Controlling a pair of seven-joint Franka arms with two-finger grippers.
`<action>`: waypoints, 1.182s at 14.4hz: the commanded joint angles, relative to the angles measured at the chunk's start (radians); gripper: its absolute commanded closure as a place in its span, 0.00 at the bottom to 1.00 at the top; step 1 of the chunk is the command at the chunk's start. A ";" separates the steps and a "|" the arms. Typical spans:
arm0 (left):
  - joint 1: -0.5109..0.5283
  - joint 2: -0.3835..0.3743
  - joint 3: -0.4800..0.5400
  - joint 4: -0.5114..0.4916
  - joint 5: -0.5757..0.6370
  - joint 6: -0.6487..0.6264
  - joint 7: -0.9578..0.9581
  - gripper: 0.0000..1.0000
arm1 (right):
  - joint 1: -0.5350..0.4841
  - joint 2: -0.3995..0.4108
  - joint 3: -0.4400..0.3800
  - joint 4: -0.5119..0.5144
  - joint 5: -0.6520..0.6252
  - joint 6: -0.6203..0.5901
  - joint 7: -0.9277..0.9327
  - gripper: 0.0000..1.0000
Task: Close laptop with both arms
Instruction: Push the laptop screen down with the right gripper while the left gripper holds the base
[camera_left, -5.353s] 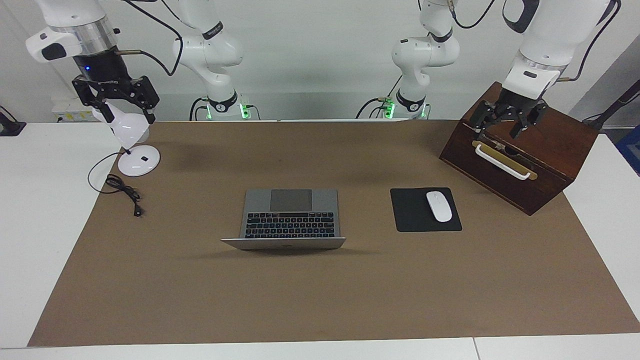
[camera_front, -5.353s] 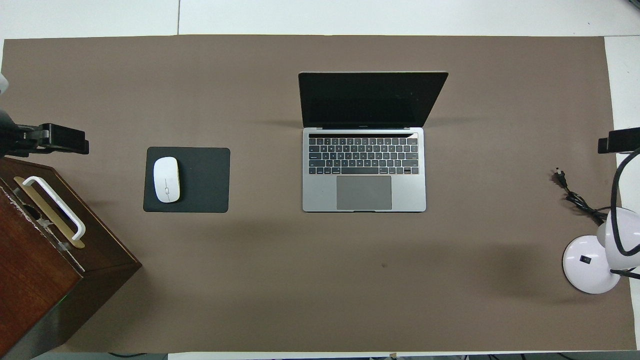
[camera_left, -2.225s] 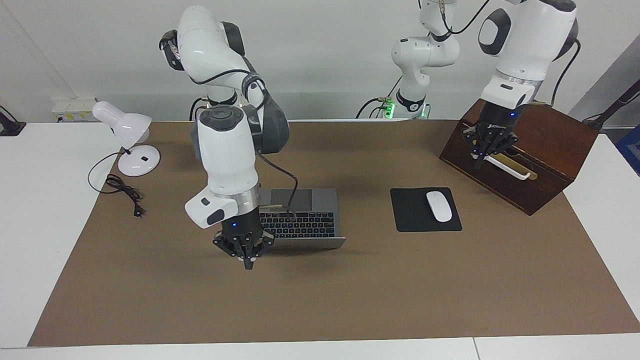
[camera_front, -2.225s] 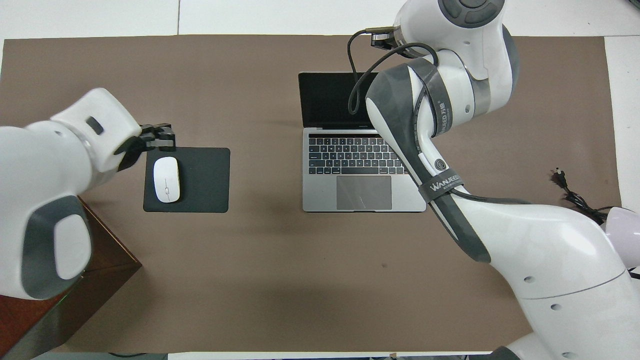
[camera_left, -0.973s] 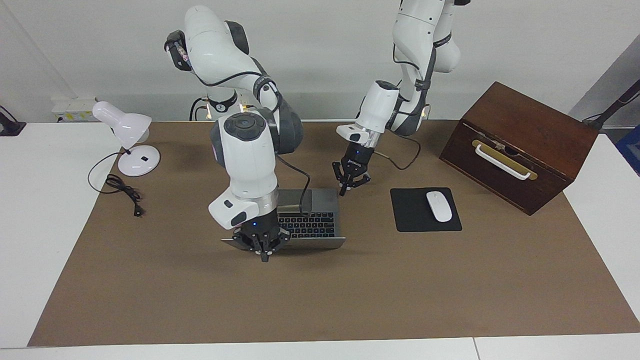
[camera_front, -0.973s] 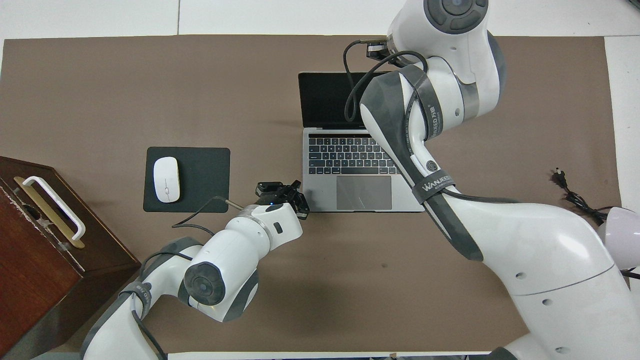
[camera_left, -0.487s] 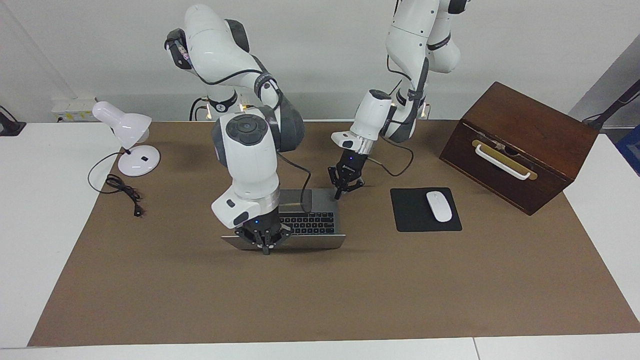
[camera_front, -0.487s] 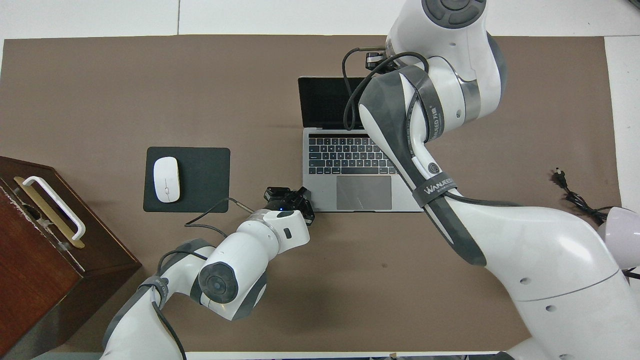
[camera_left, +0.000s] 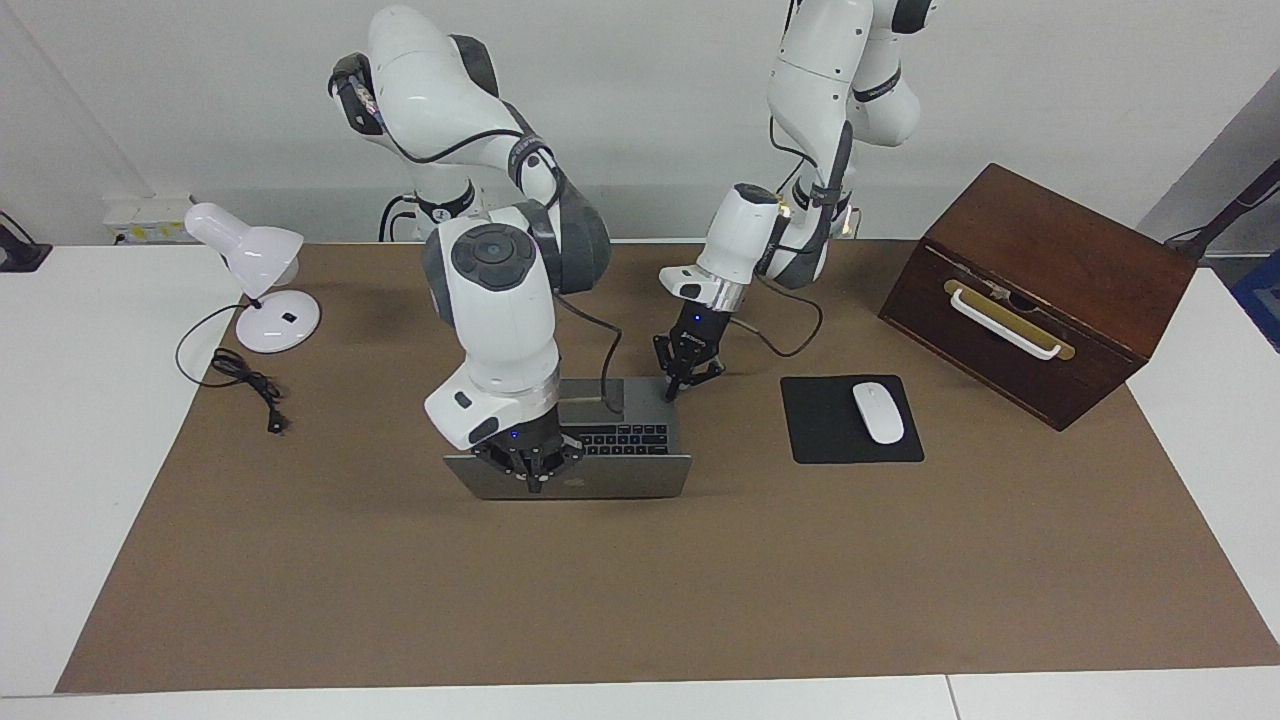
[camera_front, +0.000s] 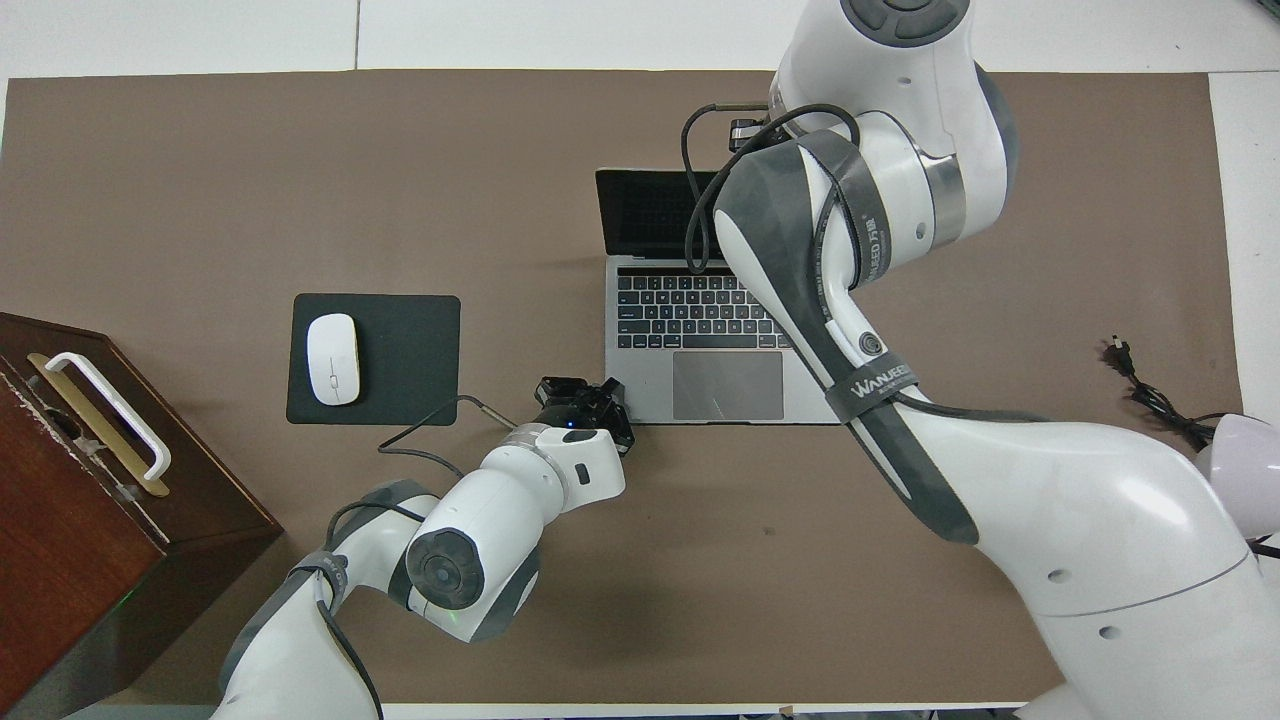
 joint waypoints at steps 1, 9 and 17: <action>-0.028 0.025 0.015 0.001 -0.018 0.029 0.032 1.00 | -0.001 -0.021 0.006 -0.024 0.048 -0.045 0.024 1.00; -0.028 0.082 0.017 -0.014 -0.018 0.102 0.121 1.00 | -0.039 -0.053 0.006 -0.099 0.182 -0.102 0.044 1.00; -0.028 0.114 0.017 -0.023 -0.018 0.135 0.154 1.00 | -0.061 -0.171 0.008 -0.375 0.300 -0.090 0.041 1.00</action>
